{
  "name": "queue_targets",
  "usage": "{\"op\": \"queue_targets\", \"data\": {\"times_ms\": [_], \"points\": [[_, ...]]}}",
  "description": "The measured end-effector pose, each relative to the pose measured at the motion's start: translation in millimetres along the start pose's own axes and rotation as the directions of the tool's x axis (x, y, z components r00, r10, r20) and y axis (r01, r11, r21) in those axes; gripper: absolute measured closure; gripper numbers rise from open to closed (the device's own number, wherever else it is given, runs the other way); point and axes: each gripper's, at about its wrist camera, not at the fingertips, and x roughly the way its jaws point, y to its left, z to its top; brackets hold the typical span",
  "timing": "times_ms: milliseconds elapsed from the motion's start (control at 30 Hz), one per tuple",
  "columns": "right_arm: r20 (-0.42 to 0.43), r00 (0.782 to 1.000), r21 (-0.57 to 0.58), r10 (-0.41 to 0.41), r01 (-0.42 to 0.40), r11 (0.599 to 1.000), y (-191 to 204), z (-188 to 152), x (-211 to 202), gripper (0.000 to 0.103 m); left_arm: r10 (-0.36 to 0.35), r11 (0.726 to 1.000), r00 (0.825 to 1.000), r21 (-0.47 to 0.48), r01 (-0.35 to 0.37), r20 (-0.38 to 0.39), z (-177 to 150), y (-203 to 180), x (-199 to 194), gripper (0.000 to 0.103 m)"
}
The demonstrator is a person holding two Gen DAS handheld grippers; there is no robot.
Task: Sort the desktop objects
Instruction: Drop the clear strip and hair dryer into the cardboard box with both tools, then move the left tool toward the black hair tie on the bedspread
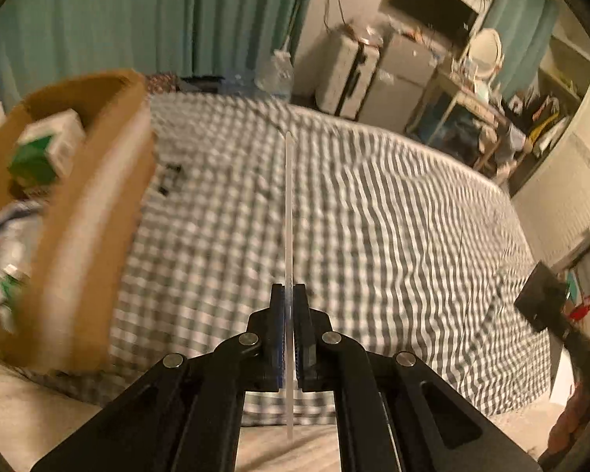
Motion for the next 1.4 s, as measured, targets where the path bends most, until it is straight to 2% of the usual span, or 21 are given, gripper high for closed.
{"op": "queue_targets", "data": {"times_ms": [100, 233, 300, 367, 400, 467, 500, 533, 567, 600, 667, 733, 833, 867, 900, 1000, 1067, 1167, 1233, 1300, 1400], "points": [[-0.015, 0.999, -0.118, 0.050, -0.051, 0.992, 57, 10, 6, 0.092, 0.046, 0.999, 0.998, -0.020, -0.045, 0.053, 23, 39, -34, 0.100], [-0.050, 0.977, -0.243, 0.207, -0.213, 0.946, 152, 36, 28, 0.092, 0.158, 0.985, 0.986, -0.081, -0.153, 0.057, 48, 110, -65, 0.100], [-0.070, 0.958, -0.275, 0.276, -0.285, 0.918, 205, 56, 49, 0.092, 0.243, 0.966, 0.969, -0.095, -0.239, 0.037, 49, 136, -67, 0.099], [-0.102, 0.943, -0.285, 0.316, -0.332, 0.899, 247, 71, 73, 0.092, 0.275, 0.953, 0.961, -0.133, -0.271, 0.012, 45, 162, -66, 0.099], [-0.120, 0.937, -0.277, 0.329, -0.350, 0.895, 262, 78, 84, 0.092, 0.286, 0.949, 0.958, -0.138, -0.282, 0.006, 41, 166, -66, 0.099], [-0.165, 0.932, -0.237, 0.324, -0.356, 0.904, 291, 98, 114, 0.091, 0.353, 0.927, 0.936, -0.140, -0.348, 0.007, 37, 174, -67, 0.092], [-0.175, 0.936, -0.227, 0.305, -0.340, 0.913, 300, 107, 121, 0.077, 0.357, 0.923, 0.934, -0.150, -0.353, 0.001, 34, 178, -67, 0.077], [-0.190, 0.942, -0.224, 0.277, -0.316, 0.922, 313, 118, 130, 0.059, 0.366, 0.919, 0.931, -0.157, -0.363, -0.012, 30, 182, -67, 0.048], [-0.179, 0.948, -0.219, 0.262, -0.298, 0.929, 316, 121, 127, 0.026, 0.381, 0.911, 0.924, -0.161, -0.380, -0.027, 27, 184, -66, 0.033], [-0.135, 0.958, -0.209, 0.254, -0.278, 0.938, 319, 129, 122, 0.017, 0.399, 0.901, 0.917, -0.176, -0.396, -0.015, 24, 184, -70, 0.020], [-0.063, 0.953, -0.204, 0.297, -0.304, 0.931, 312, 139, 105, 0.017, 0.391, 0.901, 0.920, -0.213, -0.377, 0.030, 21, 184, -79, 0.017], [-0.039, 0.948, -0.208, 0.317, -0.318, 0.925, 298, 141, 90, 0.017, 0.371, 0.907, 0.927, -0.238, -0.349, 0.055, 20, 185, -87, 0.011], [0.023, 0.973, -0.208, 0.229, -0.220, 0.953, 259, 126, 60, 0.017, 0.372, 0.911, 0.919, -0.239, -0.335, 0.129, 15, 164, -100, 0.009], [0.035, 0.977, -0.203, 0.212, -0.201, 0.958, 244, 119, 54, 0.017, 0.350, 0.924, 0.922, -0.225, -0.311, 0.163, 13, 148, -102, 0.006], [0.058, 0.986, -0.192, 0.156, -0.142, 0.971, 224, 107, 45, 0.017, 0.332, 0.932, 0.925, -0.215, -0.292, 0.185, 11, 136, -106, 0.000], [0.119, 0.993, -0.134, 0.001, 0.015, 0.991, 153, 68, 21, 0.017, 0.308, 0.947, 0.921, -0.169, -0.273, 0.237, 11, 85, -95, 0.000], [0.108, 0.993, -0.064, -0.049, 0.056, 0.996, 107, 43, 13, 0.017, 0.337, 0.940, 0.915, -0.126, -0.316, 0.223, 12, 53, -74, 0.000], [0.110, 0.989, 0.060, -0.094, 0.088, 0.994, 49, 9, 12, 0.017, 0.332, 0.943, 0.929, -0.051, -0.328, 0.163, 16, 17, -27, 0.000], [0.107, 0.985, 0.104, -0.132, 0.121, 0.987, 22, -2, 13, 0.017, 0.354, 0.934, 0.925, -0.011, -0.356, 0.139, 18, 3, 4, 0.000], [0.069, 0.985, 0.081, -0.156, 0.151, 0.985, 9, -1, 27, 0.017, 0.389, 0.919, 0.914, 0.023, -0.394, 0.117, 22, -3, 35, 0.000], [0.099, 0.977, -0.017, -0.188, 0.191, 0.982, 10, 7, 49, 0.017, 0.380, 0.924, 0.921, 0.012, -0.383, 0.086, 29, 6, 71, 0.000]]}}
